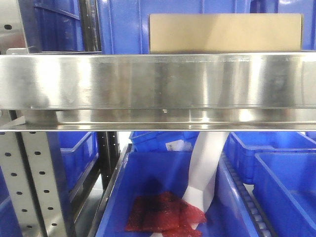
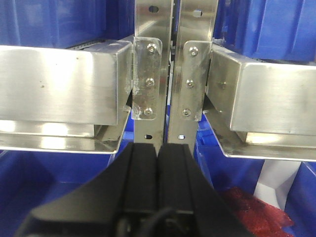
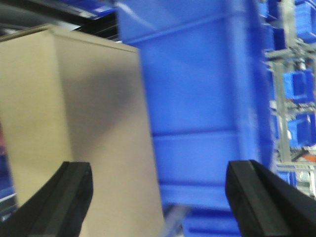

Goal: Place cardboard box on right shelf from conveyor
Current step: 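Lower the box flat onto the upper shelf and open the right gripper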

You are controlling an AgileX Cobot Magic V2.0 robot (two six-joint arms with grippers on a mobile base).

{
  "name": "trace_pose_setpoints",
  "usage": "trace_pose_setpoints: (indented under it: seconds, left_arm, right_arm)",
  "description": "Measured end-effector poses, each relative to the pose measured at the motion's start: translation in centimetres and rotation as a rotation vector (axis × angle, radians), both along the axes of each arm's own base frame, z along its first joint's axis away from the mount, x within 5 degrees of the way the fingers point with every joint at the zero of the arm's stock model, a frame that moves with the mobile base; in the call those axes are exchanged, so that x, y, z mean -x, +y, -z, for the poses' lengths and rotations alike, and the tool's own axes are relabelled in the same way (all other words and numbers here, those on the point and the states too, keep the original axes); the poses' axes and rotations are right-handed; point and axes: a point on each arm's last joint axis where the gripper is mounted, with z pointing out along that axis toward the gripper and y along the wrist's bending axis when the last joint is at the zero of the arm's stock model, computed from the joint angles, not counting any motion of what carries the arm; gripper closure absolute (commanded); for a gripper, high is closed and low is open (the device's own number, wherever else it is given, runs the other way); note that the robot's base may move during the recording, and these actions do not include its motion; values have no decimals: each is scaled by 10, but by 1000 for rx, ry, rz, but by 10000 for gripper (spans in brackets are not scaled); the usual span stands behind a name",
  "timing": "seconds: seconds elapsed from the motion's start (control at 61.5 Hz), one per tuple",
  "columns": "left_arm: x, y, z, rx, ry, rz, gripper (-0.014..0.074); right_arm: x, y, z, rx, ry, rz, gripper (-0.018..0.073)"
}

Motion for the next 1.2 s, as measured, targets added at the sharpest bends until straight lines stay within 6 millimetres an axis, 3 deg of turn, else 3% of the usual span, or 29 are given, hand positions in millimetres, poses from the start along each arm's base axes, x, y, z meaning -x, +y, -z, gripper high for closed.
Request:
trace_pose_setpoints:
  seconds: [0.098, 0.26, 0.504, 0.683, 0.91, 1.203]
  left_arm:
    - [0, 0, 0, 0, 0, 0, 713]
    - [0, 0, 0, 0, 0, 0, 713]
    - [0, 0, 0, 0, 0, 0, 713]
    - [0, 0, 0, 0, 0, 0, 713]
    - [0, 0, 0, 0, 0, 0, 713]
    - [0, 0, 0, 0, 0, 0, 713]
  right_arm:
    - [9, -10, -14, -93, -17, 42, 97]
    - [10, -34, -28, -380, 16, 218, 520]
    - [7, -81, -39, -803, 61, 506, 501]
    - [22, -107, -40, -954, 18, 554, 503]
    - [65, -126, -1, -1033, -8, 568, 503]
    - [146, -135, 58, -1066, -63, 509, 503]
